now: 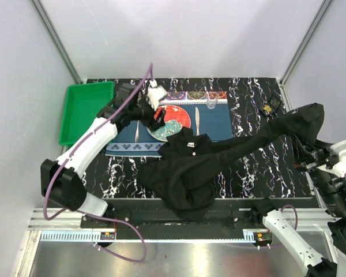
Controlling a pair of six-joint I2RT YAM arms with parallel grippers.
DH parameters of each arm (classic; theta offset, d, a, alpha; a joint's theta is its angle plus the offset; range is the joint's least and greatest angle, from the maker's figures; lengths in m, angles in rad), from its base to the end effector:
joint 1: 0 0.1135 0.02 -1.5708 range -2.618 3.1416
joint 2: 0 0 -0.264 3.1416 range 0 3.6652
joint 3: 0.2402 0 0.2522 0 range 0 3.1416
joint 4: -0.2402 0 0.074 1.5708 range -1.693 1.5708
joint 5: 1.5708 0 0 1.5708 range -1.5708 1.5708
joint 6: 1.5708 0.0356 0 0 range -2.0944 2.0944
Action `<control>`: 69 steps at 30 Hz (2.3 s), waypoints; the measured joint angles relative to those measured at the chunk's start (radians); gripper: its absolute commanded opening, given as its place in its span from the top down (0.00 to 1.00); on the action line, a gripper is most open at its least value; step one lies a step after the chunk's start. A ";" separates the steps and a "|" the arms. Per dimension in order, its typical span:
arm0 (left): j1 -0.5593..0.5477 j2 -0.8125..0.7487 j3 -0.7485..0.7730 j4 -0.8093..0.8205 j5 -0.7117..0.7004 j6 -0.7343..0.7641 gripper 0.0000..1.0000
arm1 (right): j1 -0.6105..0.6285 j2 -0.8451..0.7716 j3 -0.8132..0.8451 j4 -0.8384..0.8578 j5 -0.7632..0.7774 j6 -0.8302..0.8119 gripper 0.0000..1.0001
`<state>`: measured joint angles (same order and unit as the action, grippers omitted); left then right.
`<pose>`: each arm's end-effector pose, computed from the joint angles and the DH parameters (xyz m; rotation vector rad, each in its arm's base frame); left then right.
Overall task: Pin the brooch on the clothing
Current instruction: Flatten out the clothes at the center of the board.
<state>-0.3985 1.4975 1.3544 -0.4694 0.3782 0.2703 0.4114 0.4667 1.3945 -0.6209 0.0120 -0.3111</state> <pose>0.3076 -0.1438 0.3397 0.9133 1.9731 -0.4852 -0.0112 -0.0054 0.4974 -0.4371 1.1863 0.0790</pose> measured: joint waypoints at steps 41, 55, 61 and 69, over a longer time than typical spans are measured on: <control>-0.136 -0.211 -0.383 -0.382 0.267 0.555 0.69 | -0.026 0.149 0.006 0.161 0.169 -0.073 1.00; -0.093 -0.059 -0.254 -0.408 0.293 0.681 0.15 | -0.026 0.148 0.006 0.183 0.163 -0.073 1.00; -0.127 0.074 -0.228 -0.464 0.302 0.716 1.00 | -0.026 0.152 0.014 0.183 0.164 -0.075 1.00; 0.111 0.050 0.028 -0.697 0.353 0.713 1.00 | -0.026 0.185 0.019 0.197 0.164 -0.077 1.00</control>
<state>-0.2874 1.5471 1.3827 -1.1660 0.7315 0.9836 0.3851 0.6514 1.4139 -0.4240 0.1764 -0.3882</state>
